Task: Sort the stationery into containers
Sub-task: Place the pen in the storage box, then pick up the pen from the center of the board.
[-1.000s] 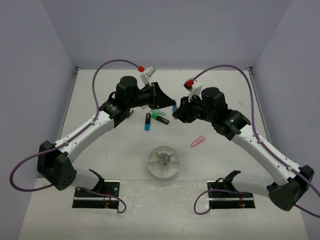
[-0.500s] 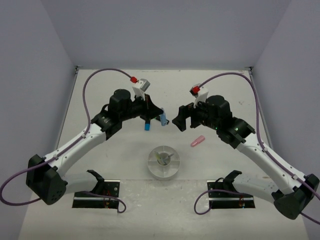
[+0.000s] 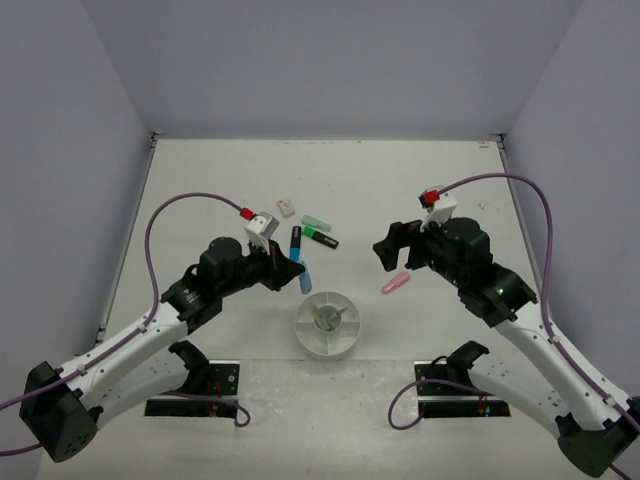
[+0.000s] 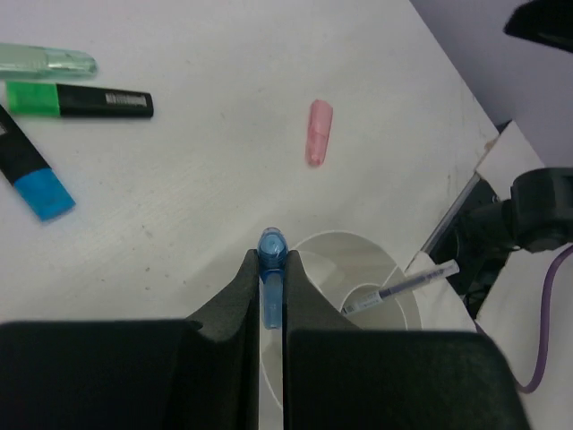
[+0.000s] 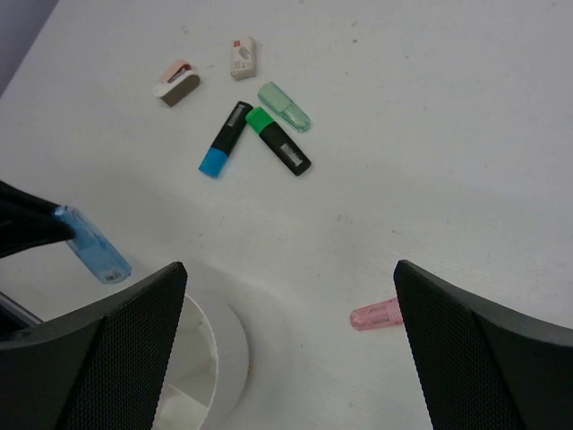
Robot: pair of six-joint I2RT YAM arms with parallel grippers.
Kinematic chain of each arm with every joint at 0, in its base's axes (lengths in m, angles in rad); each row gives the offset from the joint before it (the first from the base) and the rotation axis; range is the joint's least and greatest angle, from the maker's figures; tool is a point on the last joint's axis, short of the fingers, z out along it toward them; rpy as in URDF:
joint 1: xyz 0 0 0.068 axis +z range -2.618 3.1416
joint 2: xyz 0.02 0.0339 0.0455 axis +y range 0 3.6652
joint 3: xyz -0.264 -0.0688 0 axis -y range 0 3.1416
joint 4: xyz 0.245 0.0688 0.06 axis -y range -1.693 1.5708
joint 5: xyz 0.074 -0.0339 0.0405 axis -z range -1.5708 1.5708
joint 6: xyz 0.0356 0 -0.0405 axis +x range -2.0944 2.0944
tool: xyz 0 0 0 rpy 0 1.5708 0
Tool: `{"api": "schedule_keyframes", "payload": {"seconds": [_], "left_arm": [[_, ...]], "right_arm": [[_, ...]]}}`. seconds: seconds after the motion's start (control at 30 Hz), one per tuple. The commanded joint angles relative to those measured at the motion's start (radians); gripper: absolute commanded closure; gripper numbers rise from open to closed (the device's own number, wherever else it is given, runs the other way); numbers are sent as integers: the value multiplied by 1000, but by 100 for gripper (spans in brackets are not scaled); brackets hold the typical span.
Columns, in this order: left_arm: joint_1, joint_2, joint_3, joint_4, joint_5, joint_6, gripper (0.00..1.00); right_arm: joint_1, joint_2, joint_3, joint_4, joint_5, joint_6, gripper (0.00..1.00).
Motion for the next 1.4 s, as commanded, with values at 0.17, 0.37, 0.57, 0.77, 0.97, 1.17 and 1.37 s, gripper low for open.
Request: {"api": "schedule_keyframes", "payload": {"seconds": [0.17, 0.37, 0.57, 0.77, 0.97, 1.17, 1.37], "left_arm": [[-179, -25, -92, 80, -108, -122, 100], [-185, -58, -145, 77, -134, -142, 95], [-186, -49, -140, 33, -155, -141, 41], [-185, -34, -80, -16, -176, -125, 2], [-185, 59, 129, -198, -231, -80, 0], [-185, 110, 292, -296, -294, -62, 0], [-182, 139, 410, -378, -315, -23, 0]], "right_arm": [[-36, 123, 9, -134, 71, 179, 2], [-40, 136, 0, -183, 86, 235, 2], [-44, 260, -3, -316, 109, 484, 11], [-44, 433, -43, -297, 163, 666, 15], [-44, 626, -18, -249, 202, 700, 22], [-44, 791, 7, -184, 210, 701, 28], [-49, 837, 0, -115, 205, 688, 38]]}}
